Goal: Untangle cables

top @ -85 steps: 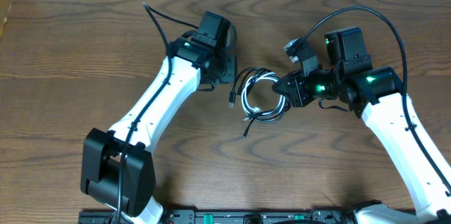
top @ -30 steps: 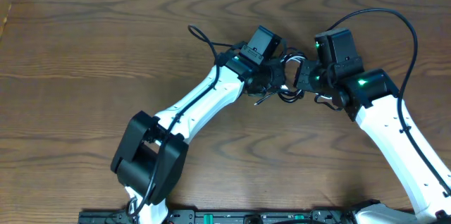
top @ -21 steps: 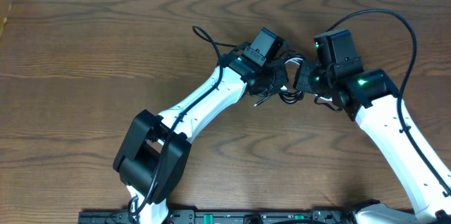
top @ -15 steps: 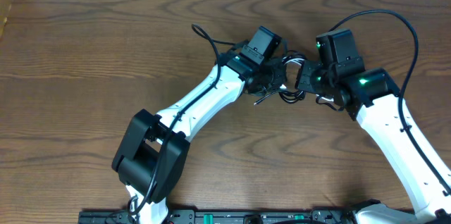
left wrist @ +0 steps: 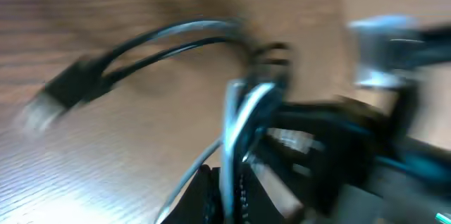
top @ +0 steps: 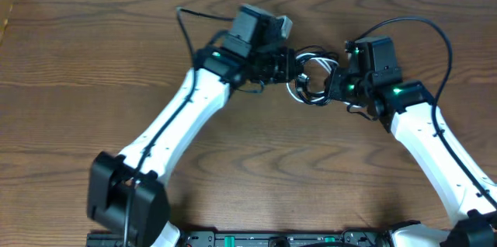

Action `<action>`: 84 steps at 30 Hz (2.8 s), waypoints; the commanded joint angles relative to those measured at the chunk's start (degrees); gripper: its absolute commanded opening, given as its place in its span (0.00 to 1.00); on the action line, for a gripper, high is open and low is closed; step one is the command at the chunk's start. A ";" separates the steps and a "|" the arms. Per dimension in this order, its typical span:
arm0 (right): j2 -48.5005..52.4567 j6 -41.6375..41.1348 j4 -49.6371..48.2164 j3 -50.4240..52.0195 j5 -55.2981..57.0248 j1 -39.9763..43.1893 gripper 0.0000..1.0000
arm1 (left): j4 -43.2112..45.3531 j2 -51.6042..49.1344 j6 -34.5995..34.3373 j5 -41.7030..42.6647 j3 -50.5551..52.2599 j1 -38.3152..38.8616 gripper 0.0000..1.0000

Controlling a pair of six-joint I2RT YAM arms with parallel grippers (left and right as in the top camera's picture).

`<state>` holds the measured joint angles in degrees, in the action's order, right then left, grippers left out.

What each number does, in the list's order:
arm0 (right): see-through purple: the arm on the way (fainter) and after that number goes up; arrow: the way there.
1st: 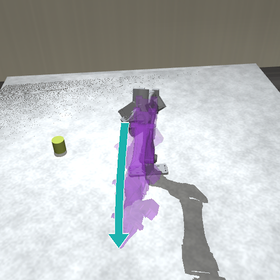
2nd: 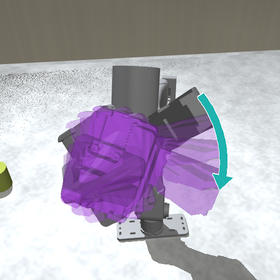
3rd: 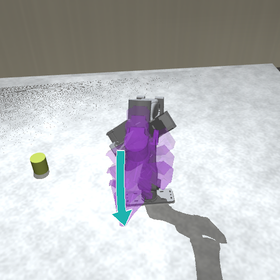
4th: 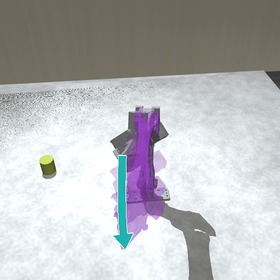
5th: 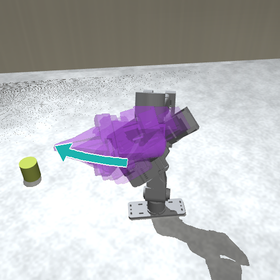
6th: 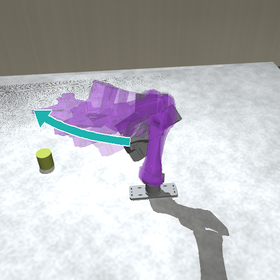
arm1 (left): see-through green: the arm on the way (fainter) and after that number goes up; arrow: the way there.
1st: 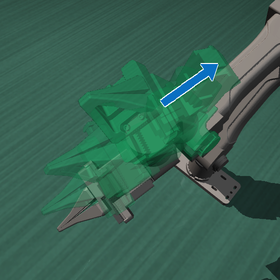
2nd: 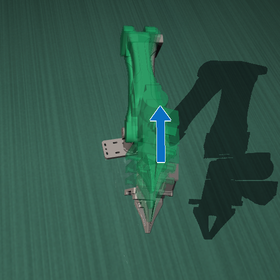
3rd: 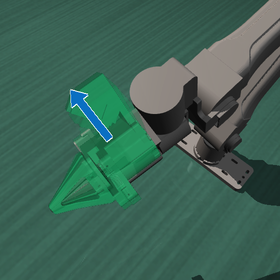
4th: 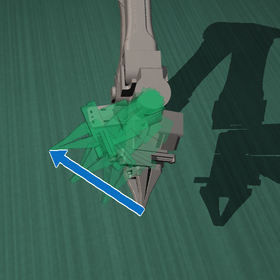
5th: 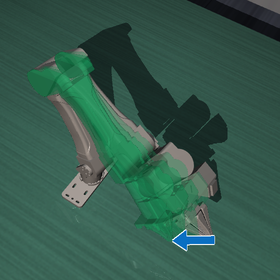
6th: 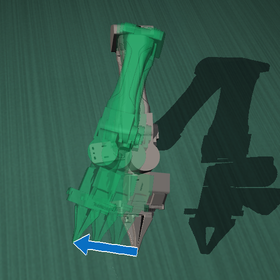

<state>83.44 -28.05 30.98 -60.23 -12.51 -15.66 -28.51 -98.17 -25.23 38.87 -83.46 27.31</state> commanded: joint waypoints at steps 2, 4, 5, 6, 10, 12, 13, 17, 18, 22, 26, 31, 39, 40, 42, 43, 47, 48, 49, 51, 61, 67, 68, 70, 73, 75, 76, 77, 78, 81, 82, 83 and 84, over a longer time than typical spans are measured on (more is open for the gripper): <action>0.90 6.12 0.66 2.93 -1.20 0.39 0.01 | 0.76 2.82 9.68 18.80 -0.31 -5.44 0.07; 0.92 7.34 0.72 3.02 -1.44 0.39 0.01 | 0.74 2.73 12.24 24.65 -0.28 -7.15 0.07; 0.92 7.61 0.74 3.02 -1.60 0.39 0.01 | 0.74 2.73 13.73 27.65 -0.28 -7.93 0.07; 0.90 7.58 0.74 3.02 -1.64 0.42 0.01 | 0.76 2.71 15.28 30.47 -0.28 -8.79 0.07; 0.90 8.31 0.74 3.02 -2.21 0.39 0.01 | 0.76 2.71 19.41 37.90 -0.28 -11.67 0.07; 0.90 9.46 0.76 3.02 -4.24 0.39 0.01 | 0.79 2.71 20.35 39.06 -0.28 -12.98 0.07; 0.90 9.99 0.76 3.02 -5.07 0.39 0.01 | 0.76 2.71 20.35 38.53 -0.28 -13.31 0.07; 0.90 13.33 0.61 3.02 -10.51 0.42 0.01 | -2.05 2.71 20.28 26.64 -0.26 -13.81 0.07; 0.90 14.69 0.46 3.02 -12.52 0.42 0.01 | -3.76 2.71 20.31 21.81 -0.24 -13.57 0.07; 0.79 22.51 -0.15 2.99 -23.82 0.42 0.01 | -10.80 2.71 20.28 2.45 -0.17 -12.02 0.07; 0.59 28.94 -0.24 2.91 -33.31 0.46 0.01 | -15.21 2.69 20.28 -9.09 -0.13 -10.69 0.07; -0.50 34.01 -1.36 2.91 -46.03 1.60 0.01 | -17.51 2.69 20.28 -14.10 0.50 -10.19 0.08; -3.41 34.10 -4.94 2.91 -56.57 5.60 0.01 | -16.98 2.23 20.26 -14.08 5.40 -9.40 0.07; -3.67 34.07 -4.94 2.91 -57.18 6.32 0.01 | -16.76 1.92 20.26 -14.05 6.08 -9.22 0.07; -3.74 33.42 -4.87 2.91 -57.33 7.50 0.01 | -16.31 1.22 20.26 -14.05 7.28 -8.85 0.08; -3.74 32.76 -4.87 2.91 -57.27 8.00 0.01 | -16.24 0.68 20.26 -14.05 7.63 -8.55 0.07; -3.72 30.60 -4.57 2.91 -54.49 9.57 0.01 | -15.04 -1.55 20.26 -14.03 7.85 -7.02 0.08; -3.72 29.73 -4.37 2.91 -52.30 9.57 0.01 | -14.34 -1.64 20.26 -14.05 7.85 -6.88 0.08; -3.72 29.18 -4.24 2.91 -50.90 9.57 0.01 | -13.40 -1.60 20.26 -14.08 7.82 -6.86 0.08; -3.72 28.94 -3.93 2.91 -49.24 9.57 0.01 | -12.55 -1.29 20.28 -14.10 7.10 -7.17 0.10; -3.72 26.16 -1.31 2.91 -36.44 9.57 0.01 | -14.40 2.99 20.28 -15.89 1.44 -11.34 0.84; -3.72 25.73 -0.81 2.91 -32.30 9.55 0.01 | -14.43 4.46 20.04 -11.63 1.46 -11.87 0.84; -3.72 25.73 -0.50 2.91 -31.61 9.55 0.01 | -13.62 4.48 20.06 -7.54 1.46 -11.30 0.84; -3.72 25.75 0.13 2.91 -30.23 9.40 0.01 | -11.80 4.31 20.11 -0.35 1.46 -9.79 0.84; -3.72 25.75 0.55 2.91 -29.40 9.03 0.01 | -9.66 3.96 20.68 2.51 1.49 -6.51 0.82; -3.69 25.75 0.70 2.91 -29.40 8.83 0.01 | -8.94 3.80 22.16 2.51 1.49 -4.59 0.82; -3.69 25.75 0.74 2.91 -29.42 8.81 0.01 | -8.66 3.78 22.29 2.54 1.53 -3.89 0.81; -3.69 25.75 0.92 2.91 -29.42 8.81 0.01 | -8.52 3.78 22.29 2.62 1.57 -3.28 0.81; -3.69 25.75 1.01 2.91 -29.40 8.81 0.01 | -8.50 3.78 22.51 2.91 1.57 -2.93 0.80; -3.69 25.77 1.16 2.91 -29.42 8.81 0.01 | -8.50 3.76 24.24 4.22 1.90 -1.84 0.80; -3.69 25.77 1.14 2.91 -29.40 8.81 0.01 | -8.50 3.76 24.81 4.22 2.16 -1.42 0.80; -3.69 25.77 1.14 2.91 -29.42 8.81 0.01 | -8.50 3.76 25.38 4.22 2.47 -1.03 0.80; -3.69 25.77 1.16 2.91 -29.42 8.81 0.01 | -8.48 3.76 25.73 4.15 2.73 -0.70 0.80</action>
<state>80.93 -1.56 32.12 -57.34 -41.28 -6.61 -37.06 -94.70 -2.42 41.30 -80.75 25.76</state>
